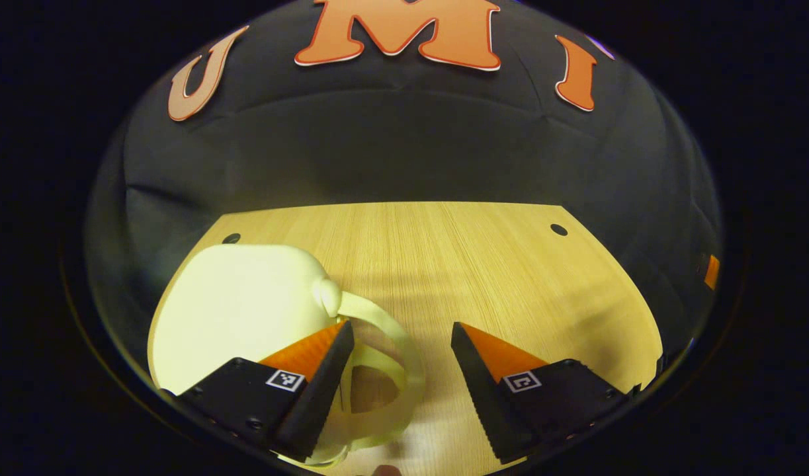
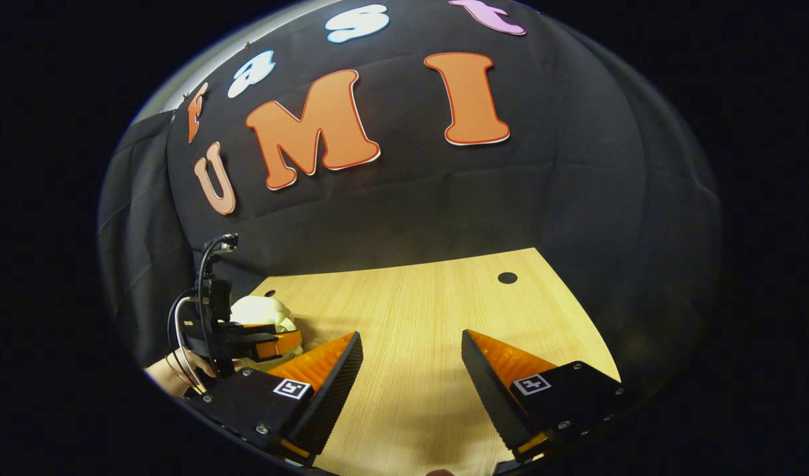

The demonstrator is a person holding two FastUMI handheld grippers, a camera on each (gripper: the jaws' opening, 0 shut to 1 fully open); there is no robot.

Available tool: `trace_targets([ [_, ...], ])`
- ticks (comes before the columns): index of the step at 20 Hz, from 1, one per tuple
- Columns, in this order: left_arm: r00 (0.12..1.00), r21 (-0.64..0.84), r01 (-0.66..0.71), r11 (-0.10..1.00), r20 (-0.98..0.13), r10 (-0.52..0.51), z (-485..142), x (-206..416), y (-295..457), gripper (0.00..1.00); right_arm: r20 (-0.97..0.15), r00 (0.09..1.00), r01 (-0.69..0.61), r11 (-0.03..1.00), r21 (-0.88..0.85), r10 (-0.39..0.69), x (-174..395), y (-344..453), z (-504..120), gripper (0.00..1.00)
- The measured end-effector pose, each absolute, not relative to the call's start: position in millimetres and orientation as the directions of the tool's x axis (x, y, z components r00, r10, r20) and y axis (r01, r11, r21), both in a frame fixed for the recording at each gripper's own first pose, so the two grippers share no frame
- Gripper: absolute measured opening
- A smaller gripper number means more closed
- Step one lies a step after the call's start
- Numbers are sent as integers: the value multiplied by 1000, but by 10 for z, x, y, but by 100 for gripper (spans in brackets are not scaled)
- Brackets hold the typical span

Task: First open the suitcase, pack the skin care products into it, and then close the suitcase.

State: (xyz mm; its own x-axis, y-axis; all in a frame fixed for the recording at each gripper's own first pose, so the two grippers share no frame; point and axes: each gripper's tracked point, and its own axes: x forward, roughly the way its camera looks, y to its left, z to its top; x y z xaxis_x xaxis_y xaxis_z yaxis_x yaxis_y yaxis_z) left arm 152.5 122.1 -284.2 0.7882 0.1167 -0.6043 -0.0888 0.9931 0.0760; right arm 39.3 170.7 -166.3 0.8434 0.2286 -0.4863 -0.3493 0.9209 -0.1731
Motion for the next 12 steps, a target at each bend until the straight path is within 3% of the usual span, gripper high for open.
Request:
trace_targets([
  [5,884,198,-79,977,-439,161,-1798,1337,1108,92,-452,871,-320,921,-220,195,391,1832,-1400,95],
  [12,977,90,-48,995,-204,66,-625,990,1051,89,-225,963,-222,913,-343,150,230,2176,-830,95],
])
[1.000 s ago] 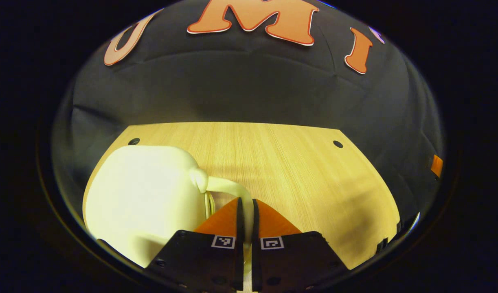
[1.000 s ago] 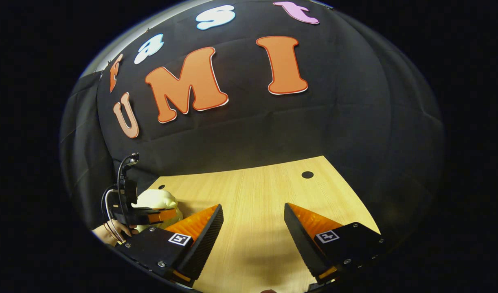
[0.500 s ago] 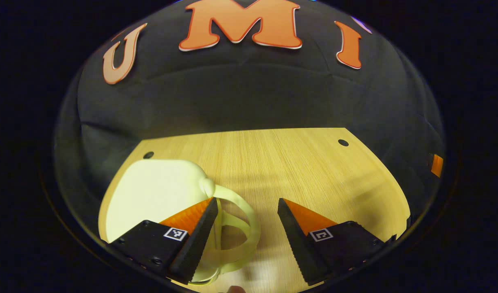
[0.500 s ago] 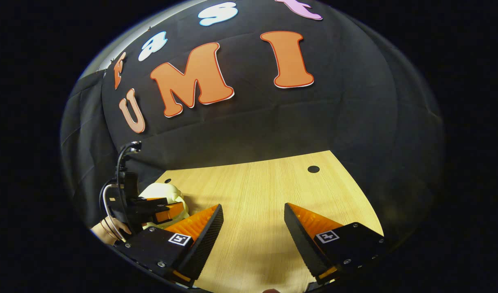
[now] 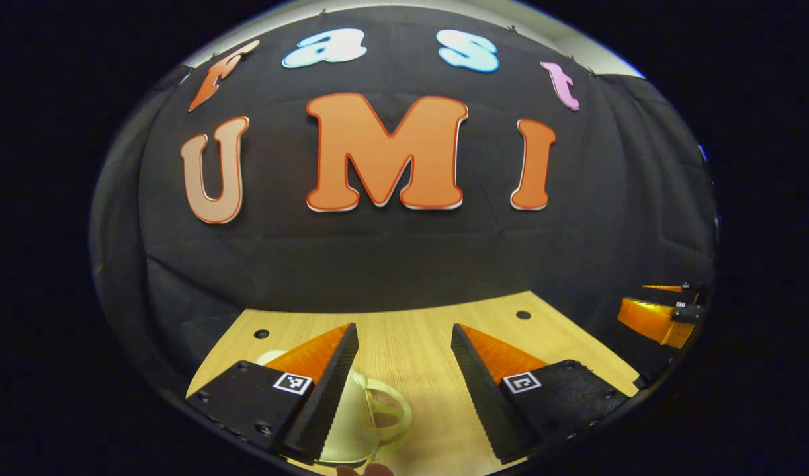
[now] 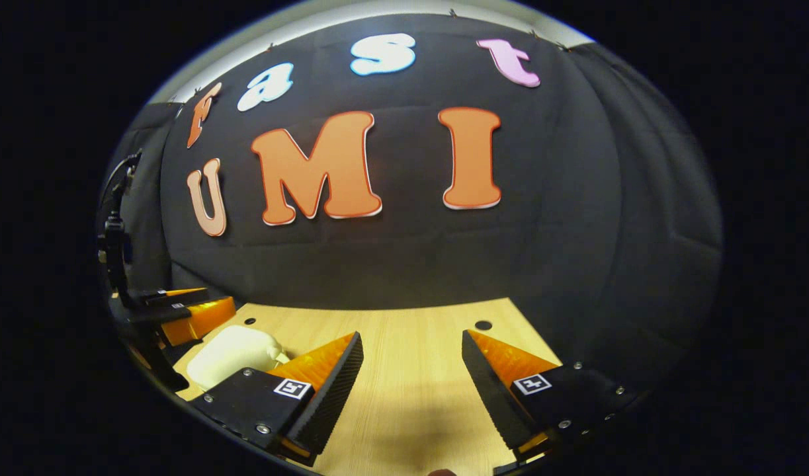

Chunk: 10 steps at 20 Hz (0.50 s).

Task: First open the suitcase, pack the skin care products into it, and then close the suitcase.

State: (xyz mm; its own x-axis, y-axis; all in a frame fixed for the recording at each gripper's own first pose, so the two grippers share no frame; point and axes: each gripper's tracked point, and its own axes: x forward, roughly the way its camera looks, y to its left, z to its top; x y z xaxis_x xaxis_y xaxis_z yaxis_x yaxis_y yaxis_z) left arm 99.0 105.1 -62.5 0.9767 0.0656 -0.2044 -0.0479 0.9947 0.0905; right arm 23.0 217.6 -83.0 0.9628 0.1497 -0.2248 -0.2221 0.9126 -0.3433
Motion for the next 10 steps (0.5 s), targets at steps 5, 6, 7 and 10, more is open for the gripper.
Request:
trace_targets([
  [5,993,69,-81,994,-84,87,-189,729,1222,90,-135,975,-217,905,-367,179,-40,2370,-614,95],
  [6,994,66,-86,994,-57,89,-109,698,1203,90,-124,976,-211,904,-373,177,-48,2366,-582,96],
  [7,994,70,-98,993,-34,100,-7,656,1187,91,-121,977,-207,901,-381,173,-65,2331,-567,96],
  [10,996,56,-87,995,-21,89,75,659,1065,97,-130,976,-213,899,-384,176,-53,2233,-521,96],
])
